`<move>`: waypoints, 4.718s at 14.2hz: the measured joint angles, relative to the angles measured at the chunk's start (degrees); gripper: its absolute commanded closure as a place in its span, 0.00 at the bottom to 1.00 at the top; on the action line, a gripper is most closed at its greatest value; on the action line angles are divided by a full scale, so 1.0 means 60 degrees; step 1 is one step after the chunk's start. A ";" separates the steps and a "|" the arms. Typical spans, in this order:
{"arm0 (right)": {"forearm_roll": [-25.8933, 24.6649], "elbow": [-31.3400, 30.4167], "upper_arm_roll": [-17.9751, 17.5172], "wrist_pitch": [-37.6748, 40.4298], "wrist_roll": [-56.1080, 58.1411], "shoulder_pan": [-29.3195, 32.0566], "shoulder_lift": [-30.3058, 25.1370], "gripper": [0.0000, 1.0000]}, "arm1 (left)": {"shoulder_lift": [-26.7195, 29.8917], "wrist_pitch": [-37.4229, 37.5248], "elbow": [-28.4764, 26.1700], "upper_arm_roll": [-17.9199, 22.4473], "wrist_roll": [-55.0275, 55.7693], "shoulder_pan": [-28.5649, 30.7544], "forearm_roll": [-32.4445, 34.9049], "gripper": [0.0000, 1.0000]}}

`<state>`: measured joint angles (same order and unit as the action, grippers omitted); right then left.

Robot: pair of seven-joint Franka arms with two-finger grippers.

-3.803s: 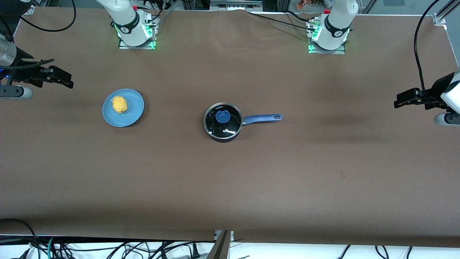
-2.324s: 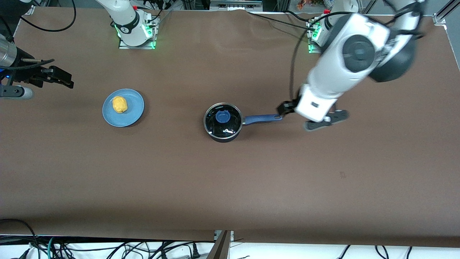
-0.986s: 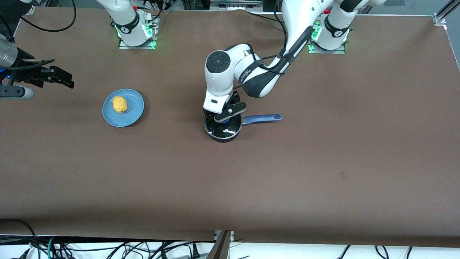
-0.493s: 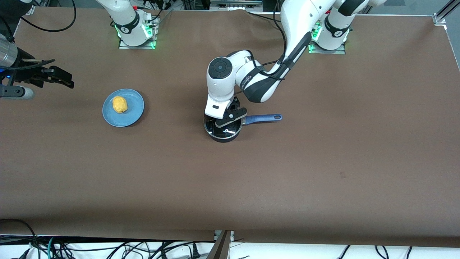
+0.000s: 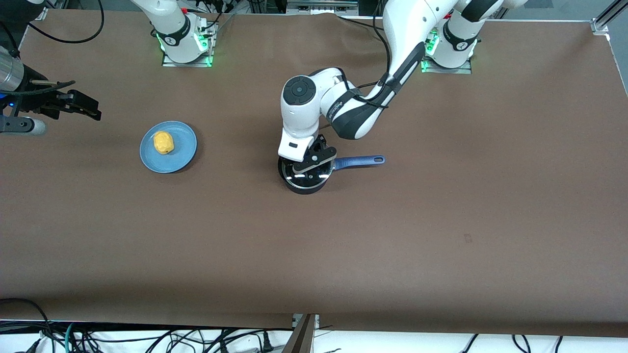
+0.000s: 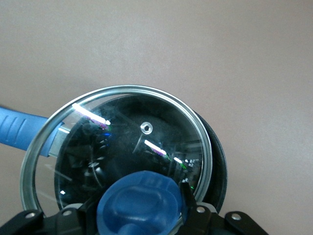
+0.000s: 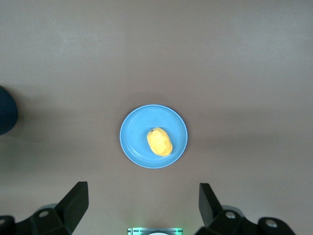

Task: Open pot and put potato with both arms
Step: 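Lower the left gripper and grasp the blue lid knob, then lift the lid off the saucepan while the right gripper reaches the potato, then set the lid down with the left gripper while the right grasps potato, then carry the yellow potato with the right gripper over the saucepan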

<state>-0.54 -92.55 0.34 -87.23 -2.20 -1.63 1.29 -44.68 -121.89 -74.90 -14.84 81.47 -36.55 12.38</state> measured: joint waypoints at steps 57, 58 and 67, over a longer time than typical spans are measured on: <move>0.3365 0.1843 -0.1385 -0.4621 -0.6456 -0.4207 0.6471 0.70 | 0.5601 0.5885 -0.1957 0.1813 -1.2950 0.6740 -0.2420 0.00; 0.3365 0.1851 -0.1382 -0.4755 -0.6624 -0.4445 0.6660 0.70 | 0.5596 0.5885 -0.1950 0.1816 -1.2944 0.6740 -0.2420 0.00; 0.3109 0.1897 -0.1362 -0.5744 -0.6777 -0.5051 0.7846 0.00 | 0.5577 0.5885 -0.1937 0.1843 -1.2934 0.6757 -0.2419 0.00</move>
<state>18.11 -81.17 -7.84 -121.70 -42.87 -31.94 48.36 -11.22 -86.58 -86.53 -3.78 3.87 3.99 -2.14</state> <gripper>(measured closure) 0.396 0.000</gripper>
